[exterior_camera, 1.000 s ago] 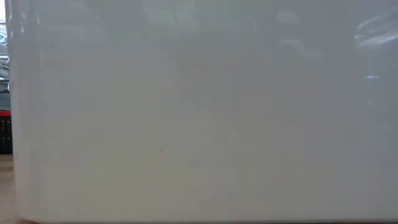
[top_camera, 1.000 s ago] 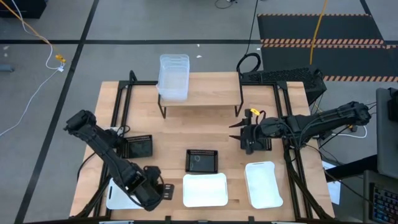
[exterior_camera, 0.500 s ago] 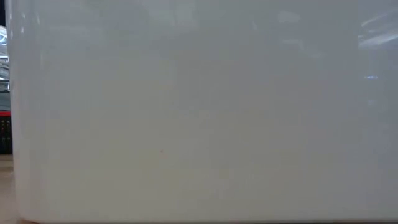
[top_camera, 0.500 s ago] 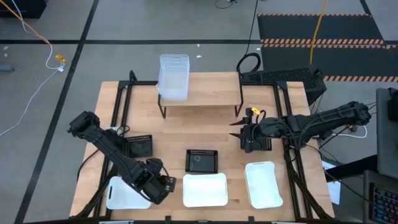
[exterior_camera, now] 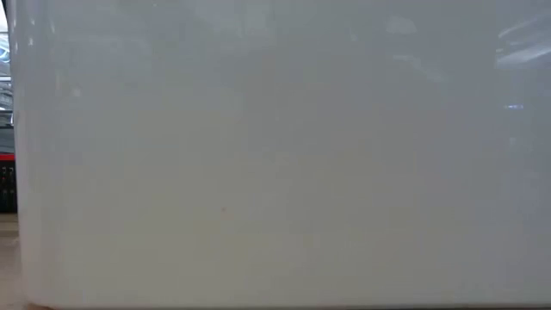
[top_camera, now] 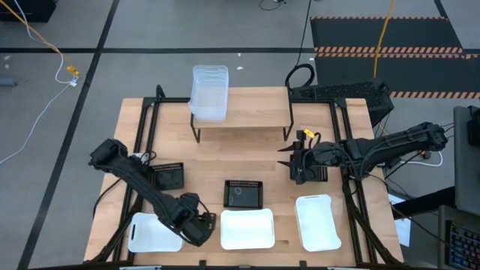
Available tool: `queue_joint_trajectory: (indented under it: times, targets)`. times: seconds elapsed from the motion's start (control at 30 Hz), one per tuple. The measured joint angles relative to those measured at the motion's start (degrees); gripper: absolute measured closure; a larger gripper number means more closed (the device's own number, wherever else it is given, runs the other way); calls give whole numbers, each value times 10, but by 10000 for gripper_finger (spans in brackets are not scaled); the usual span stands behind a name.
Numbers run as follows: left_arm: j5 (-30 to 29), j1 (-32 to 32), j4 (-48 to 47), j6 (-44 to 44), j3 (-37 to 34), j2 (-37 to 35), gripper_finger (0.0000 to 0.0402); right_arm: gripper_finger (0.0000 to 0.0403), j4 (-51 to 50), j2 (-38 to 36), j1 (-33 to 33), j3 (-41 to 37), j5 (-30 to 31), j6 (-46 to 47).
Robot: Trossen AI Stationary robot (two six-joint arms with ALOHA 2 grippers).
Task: Stack baskets on shelf by color
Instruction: Put the left white bin on the shelf
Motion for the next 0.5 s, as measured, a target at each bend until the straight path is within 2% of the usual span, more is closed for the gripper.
queue_joint_trajectory:
  times: [0.1, 0.23, 0.5]
  targets:
    - [20, 4, -1, 16, 0, 10, 72, 234, -8, 0, 0, 0, 0, 11]
    - [24, 7, 0, 29, 0, 14, 94, 234, -22, 0, 0, 0, 0, 23]
    - [46, 7, 0, 23, 0, 14, 183, 234, -23, 0, 0, 0, 0, 30]
